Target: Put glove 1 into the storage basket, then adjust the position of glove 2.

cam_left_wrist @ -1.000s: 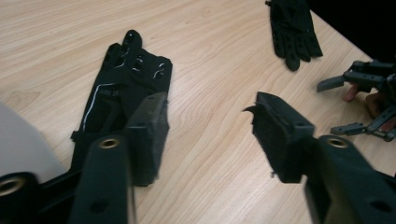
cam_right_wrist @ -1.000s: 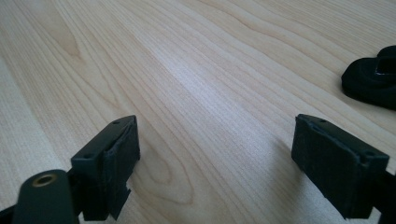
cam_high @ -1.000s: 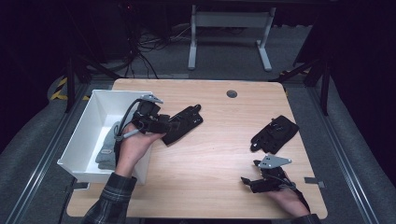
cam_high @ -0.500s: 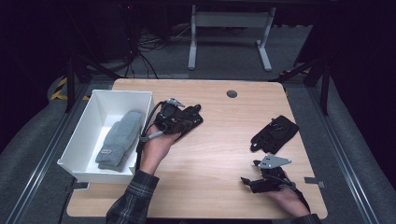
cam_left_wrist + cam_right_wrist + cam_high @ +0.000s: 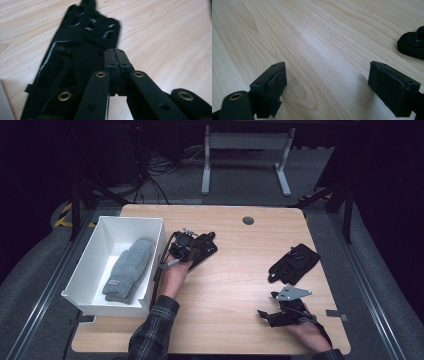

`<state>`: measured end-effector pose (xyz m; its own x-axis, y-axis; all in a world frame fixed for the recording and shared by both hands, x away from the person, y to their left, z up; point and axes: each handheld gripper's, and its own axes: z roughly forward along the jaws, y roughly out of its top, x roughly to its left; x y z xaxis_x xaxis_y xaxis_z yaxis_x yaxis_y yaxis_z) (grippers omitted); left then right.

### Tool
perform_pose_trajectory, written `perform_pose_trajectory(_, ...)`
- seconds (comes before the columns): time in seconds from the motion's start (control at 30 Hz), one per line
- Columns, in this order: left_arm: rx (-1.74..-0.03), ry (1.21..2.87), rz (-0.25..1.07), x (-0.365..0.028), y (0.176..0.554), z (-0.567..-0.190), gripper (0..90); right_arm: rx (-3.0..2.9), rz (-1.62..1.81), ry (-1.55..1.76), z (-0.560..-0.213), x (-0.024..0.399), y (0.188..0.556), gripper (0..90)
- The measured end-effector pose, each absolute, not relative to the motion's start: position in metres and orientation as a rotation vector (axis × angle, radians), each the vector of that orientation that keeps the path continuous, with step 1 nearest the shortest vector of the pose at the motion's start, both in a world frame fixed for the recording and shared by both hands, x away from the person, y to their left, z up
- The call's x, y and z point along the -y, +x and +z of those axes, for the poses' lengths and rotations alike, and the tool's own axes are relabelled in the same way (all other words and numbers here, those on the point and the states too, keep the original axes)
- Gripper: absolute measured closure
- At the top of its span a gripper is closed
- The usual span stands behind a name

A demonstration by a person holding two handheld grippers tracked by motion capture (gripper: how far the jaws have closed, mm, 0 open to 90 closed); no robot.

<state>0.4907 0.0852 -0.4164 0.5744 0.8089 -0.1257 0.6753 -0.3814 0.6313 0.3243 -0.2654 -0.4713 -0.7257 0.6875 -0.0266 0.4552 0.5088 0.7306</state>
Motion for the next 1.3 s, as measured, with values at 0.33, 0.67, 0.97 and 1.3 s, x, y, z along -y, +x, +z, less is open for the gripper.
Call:
perform_pose_trajectory(0.33, -1.252, 2.186, 0.201, -0.088, 0.501, -0.45, 90.0, -2.443, 1.05, 0.952, -0.472, 0.265, 0.325, 15.9)
perform_pose_trajectory(0.67, -1.166, 2.237, 0.158, -0.075, 0.484, -0.449, 90.0, -2.444, 1.05, 0.952, -0.471, 0.265, 0.325, 15.9)
perform_pose_trajectory(0.97, -1.064, 2.29, 0.1, -0.052, 0.464, -0.448, 90.0, -2.443, 1.05, 0.953, -0.471, 0.265, 0.325, 15.8)
perform_pose_trajectory(1.3, -0.943, 2.307, -0.013, -0.023, 0.44, -0.449, 90.0, -2.444, 1.05, 0.953, -0.471, 0.265, 0.324, 15.8)
